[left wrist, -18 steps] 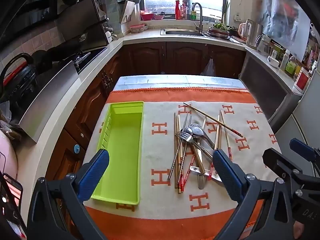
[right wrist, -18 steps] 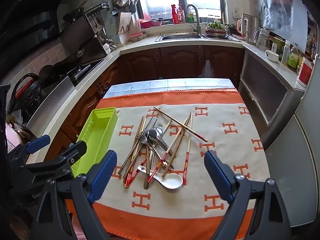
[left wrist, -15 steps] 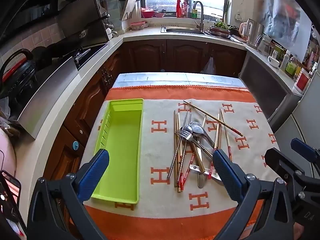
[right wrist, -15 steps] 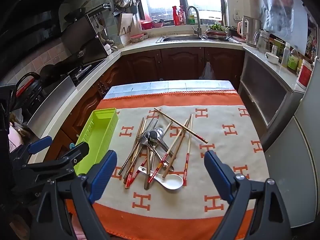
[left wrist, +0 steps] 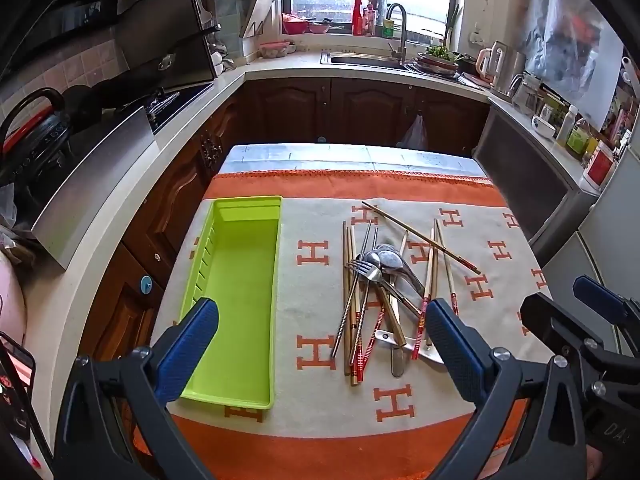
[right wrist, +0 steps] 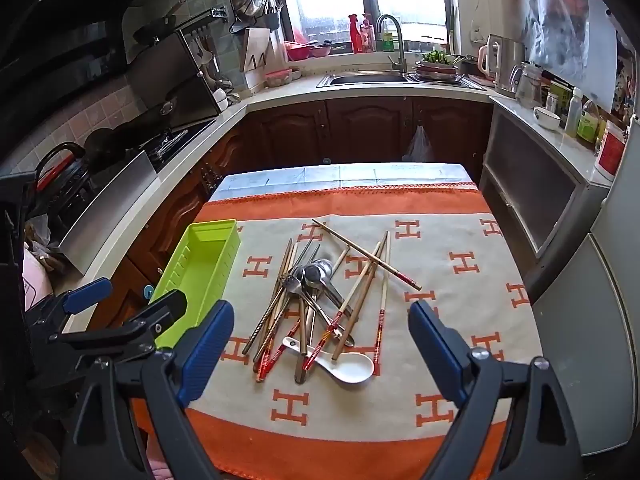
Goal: Organize utensils
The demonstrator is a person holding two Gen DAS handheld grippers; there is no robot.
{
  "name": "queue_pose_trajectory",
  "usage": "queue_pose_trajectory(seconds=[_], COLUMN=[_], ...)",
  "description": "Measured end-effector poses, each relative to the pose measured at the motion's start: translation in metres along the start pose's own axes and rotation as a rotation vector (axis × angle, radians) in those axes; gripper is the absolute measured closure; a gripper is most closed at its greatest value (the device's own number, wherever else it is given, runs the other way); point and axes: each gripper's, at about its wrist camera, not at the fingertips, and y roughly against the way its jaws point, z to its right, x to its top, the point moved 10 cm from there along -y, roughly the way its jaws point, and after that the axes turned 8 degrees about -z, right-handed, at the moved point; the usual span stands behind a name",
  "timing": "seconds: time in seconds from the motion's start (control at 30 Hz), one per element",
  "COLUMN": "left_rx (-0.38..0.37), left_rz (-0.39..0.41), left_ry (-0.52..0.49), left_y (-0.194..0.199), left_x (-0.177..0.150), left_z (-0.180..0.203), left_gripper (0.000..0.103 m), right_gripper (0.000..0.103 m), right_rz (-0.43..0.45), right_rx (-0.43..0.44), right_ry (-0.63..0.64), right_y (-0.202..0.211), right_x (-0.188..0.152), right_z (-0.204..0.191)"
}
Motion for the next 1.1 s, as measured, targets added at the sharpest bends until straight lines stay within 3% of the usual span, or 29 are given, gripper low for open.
queue_pose_trajectory(seconds=[1.1], left_rx=[0.018], left_rz=[-0.048], left_ry=[0.009], left_y=[-0.014], left_x=[0.001], left_z=[-0.005], left_gripper=[0.001], right_gripper=[0.015], right_rz=[-0.012], right_rx=[0.03], right_ry=[-0.019], right_y=[-0.013], right_x=[0.002], right_z=[-0.002])
